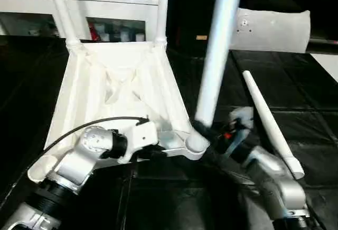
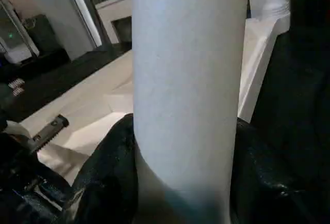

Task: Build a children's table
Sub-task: Insert table leg to table base

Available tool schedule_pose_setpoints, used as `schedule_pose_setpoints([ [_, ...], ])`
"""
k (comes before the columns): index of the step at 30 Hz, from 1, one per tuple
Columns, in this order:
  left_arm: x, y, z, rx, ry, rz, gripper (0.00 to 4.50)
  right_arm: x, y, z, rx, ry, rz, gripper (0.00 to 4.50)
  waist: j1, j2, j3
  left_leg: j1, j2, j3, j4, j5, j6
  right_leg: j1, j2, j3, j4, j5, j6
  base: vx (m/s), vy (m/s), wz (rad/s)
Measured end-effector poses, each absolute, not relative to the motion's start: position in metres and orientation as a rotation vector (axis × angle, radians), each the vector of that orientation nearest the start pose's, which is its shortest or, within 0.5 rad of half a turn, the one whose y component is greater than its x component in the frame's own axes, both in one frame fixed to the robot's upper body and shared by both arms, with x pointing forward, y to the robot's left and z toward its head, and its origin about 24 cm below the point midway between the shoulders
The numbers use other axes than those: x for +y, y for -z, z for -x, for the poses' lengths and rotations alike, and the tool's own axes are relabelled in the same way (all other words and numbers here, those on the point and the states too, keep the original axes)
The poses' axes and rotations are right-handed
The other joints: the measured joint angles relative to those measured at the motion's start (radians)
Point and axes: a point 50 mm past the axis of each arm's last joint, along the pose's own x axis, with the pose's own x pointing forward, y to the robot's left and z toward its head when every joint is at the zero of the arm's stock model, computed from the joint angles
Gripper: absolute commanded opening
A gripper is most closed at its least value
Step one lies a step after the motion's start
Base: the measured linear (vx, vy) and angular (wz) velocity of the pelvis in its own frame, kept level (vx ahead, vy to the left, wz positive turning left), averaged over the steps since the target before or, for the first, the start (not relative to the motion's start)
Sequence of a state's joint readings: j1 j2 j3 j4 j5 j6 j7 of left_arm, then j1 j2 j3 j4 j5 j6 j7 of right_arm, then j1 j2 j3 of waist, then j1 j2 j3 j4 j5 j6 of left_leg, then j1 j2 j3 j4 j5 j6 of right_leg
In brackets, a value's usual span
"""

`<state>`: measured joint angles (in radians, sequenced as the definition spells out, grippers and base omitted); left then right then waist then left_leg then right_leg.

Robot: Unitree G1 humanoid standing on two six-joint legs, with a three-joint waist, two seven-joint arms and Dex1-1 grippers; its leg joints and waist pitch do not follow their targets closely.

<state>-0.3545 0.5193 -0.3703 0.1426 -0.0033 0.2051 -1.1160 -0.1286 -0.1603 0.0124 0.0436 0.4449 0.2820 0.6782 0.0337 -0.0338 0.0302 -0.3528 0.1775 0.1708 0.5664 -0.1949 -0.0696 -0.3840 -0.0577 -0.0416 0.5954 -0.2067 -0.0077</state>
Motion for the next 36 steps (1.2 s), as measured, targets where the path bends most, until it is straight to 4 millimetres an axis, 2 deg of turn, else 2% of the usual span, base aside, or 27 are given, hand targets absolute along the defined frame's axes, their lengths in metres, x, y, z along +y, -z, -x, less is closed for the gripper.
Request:
schedule_pose_setpoints([
  [6,0.14,-0.051,-0.272,0.411,1.337,-0.511,0.0,-0.131,-0.059,-0.268,0.076,-0.792,-0.345,1.93,0.001,0.002,0.001,0.001,0.001,0.0,0.0,0.0,0.0,0.0,0.0,0.0,0.001,0.0,0.0,0.0,0.0,0.0],
  [7,0.141,-0.051,-0.272,0.416,1.337,-0.498,0.28,-0.131,-0.06,-0.268,0.074,-0.794,-0.346,1.93,0.001,0.002,0.002,0.001,0.001,0.0,0.0,0.0,0.0,0.0,0.0,0.0,0.002,0.0,0.0,0.0,0.0,0.0],
  [9,0.144,-0.052,-0.272,0.436,1.338,-0.433,0.55,-0.13,-0.06,-0.269,0.073,-0.797,-0.35,1.93,0.0,0.004,0.004,0.001,0.001,0.001,0.0,0.0,0.0,0.0,0.0,0.0,0.002,0.0,0.0,0.0,0.0,0.0],
  [11,0.142,-0.064,-0.272,0.355,1.343,-0.271,0.58,-0.132,-0.06,-0.269,0.077,-0.797,-0.346,1.93,0.004,0.003,0.008,-0.002,0.001,0.001,0.001,0.0,0.0,-0.002,0.0,0.0,0.002,0.0,-0.001,0.0,0.0,0.0],
  [14,0.141,-0.079,-0.278,0.281,1.339,-0.199,0.85,-0.13,-0.06,-0.269,0.083,-0.808,-0.345,1.93,0.006,0.002,0.008,-0.002,0.001,0.002,0.002,0.0,0.0,-0.002,0.0,0.0,0.003,0.0,-0.001,0.0,0.0,0.0],
  [19,0.143,-0.097,-0.293,0.227,1.253,-0.109,0.89,-0.123,-0.057,-0.267,0.112,-0.845,-0.3,1.93,0.009,0.002,0.01,-0.002,0.001,0.002,0.005,0.0,0.0,-0.002,0.0,0.0,0.006,0.0,-0.001,0.0,0.0,0.0],
  [20,0.138,-0.104,-0.305,0.209,1.172,-0.095,0.89,-0.123,-0.056,-0.266,0.12,-0.852,-0.278,1.93,0.015,0.001,0.011,-0.003,0.002,0.002,0.008,0.0,0.0,-0.002,0.0,0.0,0.008,0.0,-0.001,0.0,0.0,0.0],
  [23,0.133,-0.125,-0.329,0.162,0.995,-0.175,0.89,-0.114,-0.054,-0.264,0.136,-0.898,-0.245,1.93,0.017,0.0,0.012,-0.003,0.003,0.002,0.013,0.0,0.0,-0.002,0.0,0.0,0.013,0.0,-0.001,0.0,0.0,0.0],
  [27,0.123,-0.139,-0.342,0.126,0.894,-0.223,0.89,-0.113,-0.055,-0.263,0.132,-0.913,-0.205,1.93,0.021,-0.002,0.013,-0.003,0.003,0.001,0.016,0.0,0.0,-0.002,-0.001,0.0,0.014,0.0,-0.001,0.0,0.0,0.0],
  [30,0.105,-0.151,-0.342,0.086,0.948,-0.212,0.89,-0.113,-0.055,-0.263,0.126,-0.912,-0.194,1.93,0.024,-0.003,0.014,-0.004,0.003,0.001,0.017,0.0,0.0,-0.002,-0.001,0.0,0.015,0.0,-0.001,0.0,0.0,0.0],
  [32,0.091,-0.162,-0.334,0.036,1.043,-0.216,0.89,-0.114,-0.056,-0.264,0.124,-0.906,-0.183,1.93,0.024,-0.003,0.014,-0.004,0.003,0.001,0.018,0.0,0.001,-0.002,-0.001,0.0,0.015,0.0,-0.001,0.0,0.0,0.0],
  [36,0.079,-0.173,-0.32,0.0,1.146,-0.246,0.89,-0.116,-0.055,-0.265,0.124,-0.89,-0.164,1.93,0.023,-0.002,0.015,-0.005,0.004,0.001,0.018,0.0,0.001,-0.003,0.0,0.0,0.016,0.0,-0.001,0.0,0.0,0.0],
])
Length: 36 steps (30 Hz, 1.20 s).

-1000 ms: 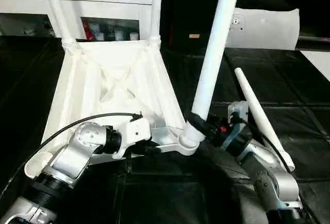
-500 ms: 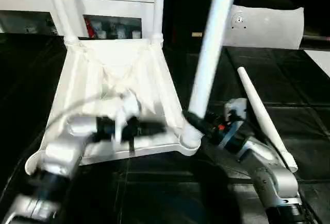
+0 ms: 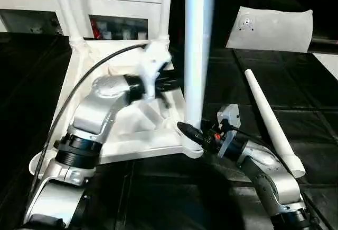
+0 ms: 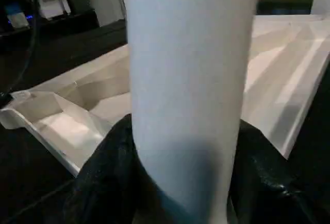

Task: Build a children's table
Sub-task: Insert table leg to table base

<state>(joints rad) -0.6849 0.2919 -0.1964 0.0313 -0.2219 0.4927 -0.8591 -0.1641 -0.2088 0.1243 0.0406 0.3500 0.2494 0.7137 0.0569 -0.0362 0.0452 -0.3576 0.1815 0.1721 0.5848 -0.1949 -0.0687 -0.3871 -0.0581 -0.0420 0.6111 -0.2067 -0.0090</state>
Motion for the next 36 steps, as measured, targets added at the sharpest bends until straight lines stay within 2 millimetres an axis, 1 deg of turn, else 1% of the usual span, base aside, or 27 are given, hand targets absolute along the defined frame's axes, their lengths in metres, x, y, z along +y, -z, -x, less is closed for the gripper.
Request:
schedule_pose_setpoints([
  [2,0.071,-0.178,-0.311,-0.022,1.207,-0.25,0.89,-0.117,-0.056,-0.266,0.124,-0.88,-0.157,1.93,0.001,0.0,0.0,0.0,0.0,0.0,0.001,0.0,0.0,0.0,0.0,0.0,0.0,0.0,0.0,0.0,0.0,0.0],
  [9,0.057,-0.192,-0.292,-0.062,1.32,-0.226,0.89,-0.121,-0.061,-0.273,0.11,-0.853,-0.148,1.93,0.0,0.0,0.001,0.0,0.0,0.0,0.002,0.0,0.0,0.0,0.0,0.0,0.001,0.0,0.0,0.0,0.0,0.0],
  [15,0.055,-0.189,-0.29,-0.066,1.327,-0.201,0.89,-0.121,-0.062,-0.274,0.109,-0.841,-0.147,1.93,0.0,0.0,0.001,-0.001,0.0,0.0,0.002,0.0,0.0,0.0,0.0,0.0,0.001,0.0,0.0,0.0,0.0,0.0],
  [18,0.059,-0.188,-0.294,-0.064,1.289,-0.175,0.89,-0.121,-0.063,-0.275,0.111,-0.838,-0.147,1.93,-0.001,0.0,0.001,-0.001,0.0,0.0,0.002,0.0,0.0,0.0,0.0,0.0,0.001,0.0,0.0,0.0,0.0,0.0],
  [19,0.063,-0.188,-0.296,-0.062,1.269,-0.171,1.17,-0.121,-0.063,-0.276,0.111,-0.835,-0.147,1.93,-0.002,0.0,0.001,0.0,0.0,0.0,0.002,0.0,0.0,0.0,0.0,0.0,0.001,0.0,0.0,0.0,0.0,0.0],
  [20,0.07,-0.187,-0.3,-0.052,1.236,-0.175,1.24,-0.122,-0.064,-0.276,0.112,-0.827,-0.148,1.93,-0.004,0.0,0.001,0.0,0.0,0.0,0.002,0.0,0.0,0.0,0.001,0.0,0.001,0.0,0.0,0.0,0.0,0.0],
  [22,0.086,-0.184,-0.308,-0.025,1.175,-0.181,1.24,-0.125,-0.064,-0.277,0.114,-0.808,-0.149,1.93,-0.007,0.001,0.002,0.0,0.001,0.0,0.002,0.0,0.0,0.0,0.001,0.0,0.002,0.001,0.0,0.0,0.0,0.0],
  [23,0.097,-0.181,-0.309,-0.01,1.143,-0.176,1.44,-0.128,-0.064,-0.277,0.119,-0.797,-0.144,1.93,-0.008,0.001,0.002,0.001,0.001,0.0,0.002,0.0,0.0,0.0,0.001,0.0,0.002,0.0,0.0,0.0,0.0,0.0],
  [24,0.104,-0.178,-0.31,0.005,1.125,-0.17,1.44,-0.13,-0.064,-0.277,0.124,-0.788,-0.143,1.93,-0.008,0.002,0.002,0.0,0.001,0.0,0.002,0.0,0.0,0.0,0.001,0.0,0.002,0.0,0.0,0.0,0.0,0.0],
  [25,0.109,-0.174,-0.31,0.02,1.115,-0.165,1.68,-0.133,-0.064,-0.278,0.13,-0.776,-0.143,1.93,-0.008,0.001,0.002,0.0,0.001,0.0,0.002,0.0,0.0,0.0,0.001,0.0,0.001,0.0,0.0,0.0,0.0,0.0],
  [26,0.113,-0.17,-0.309,0.035,1.111,-0.158,1.68,-0.135,-0.064,-0.278,0.133,-0.762,-0.145,1.93,-0.008,0.002,0.002,-0.001,0.001,0.0,0.002,0.0,0.0,0.0,0.001,0.0,0.001,0.0,0.0,0.0,0.0,0.0],
  [28,0.117,-0.165,-0.307,0.05,1.113,-0.14,1.76,-0.137,-0.064,-0.279,0.132,-0.746,-0.152,1.93,-0.003,0.002,0.002,-0.001,0.001,0.0,0.002,0.0,0.0,0.0,0.001,0.0,0.001,0.0,0.0,0.0,0.0,0.0],
  [30,0.124,-0.156,-0.299,0.087,1.136,-0.138,2.14,-0.138,-0.065,-0.278,0.129,-0.739,-0.156,1.93,-0.003,0.002,0.002,-0.001,0.001,0.0,0.002,0.0,0.0,0.0,0.001,0.0,0.001,0.0,0.0,0.0,0.0,0.0],
  [31,0.126,-0.151,-0.296,0.113,1.143,-0.141,2.14,-0.14,-0.065,-0.278,0.128,-0.731,-0.154,1.93,-0.003,0.002,0.002,-0.001,0.001,0.0,0.002,0.0,0.0,0.0,0.001,0.0,0.001,0.0,0.0,0.0,0.0,0.0],
  [33,0.129,-0.133,-0.288,0.195,1.162,-0.172,2.21,-0.143,-0.068,-0.277,0.119,-0.722,-0.146,1.93,-0.003,0.004,0.003,-0.001,0.001,0.0,0.002,0.0,0.0,0.0,0.001,0.0,0.001,0.0,0.0,0.0,0.0,0.0],
  [36,0.127,-0.113,-0.278,0.287,1.178,-0.201,2.26,-0.142,-0.071,-0.275,0.111,-0.725,-0.146,1.93,-0.002,0.005,0.004,0.0,0.001,0.0,0.003,0.0,0.0,0.0,0.001,0.0,0.002,0.001,0.0,0.0,0.0,0.0],
])
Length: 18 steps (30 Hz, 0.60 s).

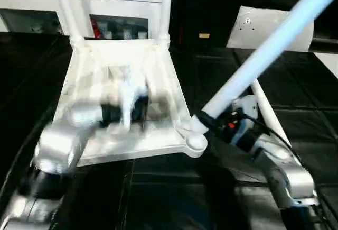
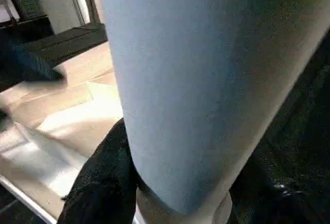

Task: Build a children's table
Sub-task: Insert table leg to table base

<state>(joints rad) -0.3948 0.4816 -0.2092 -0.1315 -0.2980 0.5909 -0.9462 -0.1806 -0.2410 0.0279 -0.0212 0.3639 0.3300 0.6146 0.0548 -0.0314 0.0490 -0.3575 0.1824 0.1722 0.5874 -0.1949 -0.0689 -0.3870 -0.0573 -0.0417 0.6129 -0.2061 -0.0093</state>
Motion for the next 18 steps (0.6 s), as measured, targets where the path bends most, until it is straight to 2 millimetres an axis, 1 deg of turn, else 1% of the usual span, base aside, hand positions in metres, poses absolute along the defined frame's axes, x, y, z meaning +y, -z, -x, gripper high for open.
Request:
schedule_pose_setpoints([
  [4,0.125,-0.088,-0.266,0.397,1.176,-0.247,2.26,-0.142,-0.073,-0.269,0.113,-0.728,-0.142,1.93,-0.002,0.001,0.0,0.001,0.0,0.0,0.0,0.0,0.0,0.0,0.0,0.0,0.0,0.0,0.0,0.0,0.0,0.0],
  [5,0.124,-0.083,-0.264,0.413,1.174,-0.245,2.26,-0.142,-0.074,-0.268,0.115,-0.727,-0.139,1.93,-0.003,0.001,0.0,0.001,0.0,0.0,0.0,0.0,0.0,0.001,0.0,0.0,0.0,0.0,0.0,0.0,0.0,0.0],
  [7,0.122,-0.079,-0.262,0.423,1.174,-0.252,2.26,-0.142,-0.074,-0.267,0.118,-0.726,-0.138,1.92,-0.002,0.001,0.0,0.001,0.0,0.0,0.0,0.0,0.0,0.001,0.0,0.0,0.0,0.0,0.0,0.0,0.0,0.0],
  [8,0.121,-0.078,-0.262,0.421,1.173,-0.268,1.98,-0.141,-0.074,-0.266,0.119,-0.728,-0.136,1.92,-0.002,0.001,0.0,0.001,0.0,0.0,0.0,0.0,0.0,0.001,0.0,0.0,0.0,0.0,0.0,0.0,0.0,0.0],
  [11,0.122,-0.073,-0.265,0.424,1.156,-0.307,1.85,-0.138,-0.073,-0.264,0.124,-0.737,-0.135,1.92,-0.003,0.001,0.0,0.001,0.0,0.0,0.0,0.0,0.0,0.001,0.0,0.0,0.0,0.0,0.0,0.0,0.0,0.0],
  [12,0.123,-0.071,-0.265,0.429,1.148,-0.318,1.71,-0.138,-0.073,-0.264,0.127,-0.738,-0.135,1.92,-0.003,0.001,0.0,0.001,0.0,0.0,0.0,0.0,0.0,0.001,0.0,0.0,0.0,0.0,0.0,0.0,0.0,0.0],
  [13,0.124,-0.068,-0.266,0.438,1.145,-0.332,1.71,-0.138,-0.072,-0.264,0.13,-0.738,-0.134,1.92,-0.003,0.001,0.0,0.001,0.0,0.0,0.0,0.0,0.0,0.001,0.0,0.0,0.0,0.0,0.0,0.0,0.0,0.0],
  [14,0.125,-0.065,-0.267,0.449,1.141,-0.343,1.46,-0.138,-0.072,-0.263,0.132,-0.738,-0.133,1.92,-0.004,0.001,0.0,0.001,0.0,0.0,0.0,0.0,0.0,0.001,0.0,0.0,0.0,0.0,0.0,0.0,0.0,0.0],
  [16,0.126,-0.061,-0.269,0.464,1.135,-0.361,1.42,-0.137,-0.071,-0.263,0.137,-0.741,-0.128,1.92,-0.003,0.001,0.0,0.001,0.0,0.0,0.0,0.0,0.0,0.001,0.0,0.0,0.0,0.0,0.0,0.0,0.0,0.0],
  [17,0.126,-0.06,-0.269,0.469,1.137,-0.367,1.32,-0.136,-0.07,-0.263,0.143,-0.746,-0.127,1.92,-0.003,0.001,0.0,0.001,0.0,0.0,0.0,0.0,0.0,0.001,0.0,0.0,0.0,0.0,0.0,0.0,0.0,0.0],
  [18,0.126,-0.059,-0.269,0.469,1.137,-0.369,1.04,-0.135,-0.07,-0.262,0.148,-0.749,-0.127,1.92,-0.004,0.001,0.0,0.001,0.0,0.0,0.0,0.0,0.0,0.001,0.0,0.0,0.0,0.0,0.0,0.0,0.0,0.0],
])
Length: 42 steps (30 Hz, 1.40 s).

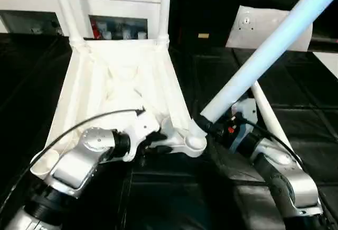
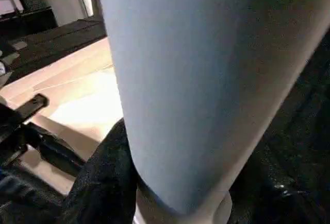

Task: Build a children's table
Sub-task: Insert table leg to table base

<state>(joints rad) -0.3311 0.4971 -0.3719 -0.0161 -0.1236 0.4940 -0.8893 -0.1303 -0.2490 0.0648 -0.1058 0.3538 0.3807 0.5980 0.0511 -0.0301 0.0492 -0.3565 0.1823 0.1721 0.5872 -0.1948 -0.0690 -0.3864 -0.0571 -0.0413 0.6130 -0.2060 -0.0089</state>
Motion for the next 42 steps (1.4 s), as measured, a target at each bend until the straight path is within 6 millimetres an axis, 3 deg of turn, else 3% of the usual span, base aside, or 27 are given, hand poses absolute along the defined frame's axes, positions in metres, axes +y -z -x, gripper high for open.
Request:
schedule_pose_setpoints([
  [4,0.125,-0.059,-0.271,0.472,1.17,-0.387,0.94,-0.134,-0.069,-0.262,0.155,-0.757,-0.124,1.92,0.001,0.0,0.0,0.001,0.0,0.0,0.0,0.0,0.0,0.0,0.0,0.0,0.0,0.0,0.0,0.0,0.0,0.0],
  [6,0.124,-0.059,-0.272,0.47,1.182,-0.401,0.57,-0.133,-0.068,-0.262,0.156,-0.758,-0.123,1.92,0.001,0.0,0.0,0.001,0.0,0.0,0.001,0.0,0.0,0.0,0.0,0.0,0.0,0.001,0.0,0.0,0.0,0.0],
  [11,0.126,-0.058,-0.274,0.478,1.22,-0.466,0.2,-0.134,-0.068,-0.262,0.158,-0.757,-0.118,1.92,0.001,0.0,0.0,0.002,0.0,0.0,0.0,0.0,0.0,0.001,0.0,0.0,0.001,0.001,0.0,0.0,0.0,0.0],
  [16,0.128,-0.059,-0.275,0.477,1.248,-0.496,0.0,-0.135,-0.068,-0.262,0.159,-0.756,-0.115,1.92,-0.007,0.0,0.0,0.003,0.0,0.0,0.001,0.0,0.0,0.001,0.0,0.001,0.001,0.001,0.0,0.0,0.0,0.0],
  [30,0.13,-0.059,-0.278,0.49,1.258,-0.484,0.0,-0.136,-0.066,-0.261,0.189,-0.781,-0.099,1.92,-0.015,0.001,0.0,0.004,0.0,0.0,0.001,0.0,0.0,0.002,0.0,0.001,0.002,0.001,-0.001,0.0,0.0,0.0],
  [32,0.131,-0.059,-0.278,0.497,1.25,-0.466,0.56,-0.136,-0.066,-0.261,0.189,-0.781,-0.099,1.92,-0.015,0.001,0.0,0.004,0.0,0.0,0.001,0.0,0.0,0.003,0.0,0.001,0.002,0.001,-0.001,0.0,0.0,0.0],
  [36,0.132,-0.057,-0.279,0.502,1.234,-0.462,0.92,-0.135,-0.066,-0.261,0.191,-0.784,-0.099,1.92,-0.015,0.001,0.0,0.004,0.0,0.0,0.001,0.0,0.0,0.002,0.0,0.001,0.002,0.001,-0.001,0.0,0.0,0.0],
  [42,0.136,-0.055,-0.28,0.519,1.226,-0.477,1.03,-0.133,-0.065,-0.26,0.196,-0.793,-0.099,1.92,-0.014,0.001,0.0,0.004,0.0,0.0,0.001,0.0,0.0,0.002,0.0,0.001,0.002,0.001,-0.001,0.0,0.0,0.0],
])
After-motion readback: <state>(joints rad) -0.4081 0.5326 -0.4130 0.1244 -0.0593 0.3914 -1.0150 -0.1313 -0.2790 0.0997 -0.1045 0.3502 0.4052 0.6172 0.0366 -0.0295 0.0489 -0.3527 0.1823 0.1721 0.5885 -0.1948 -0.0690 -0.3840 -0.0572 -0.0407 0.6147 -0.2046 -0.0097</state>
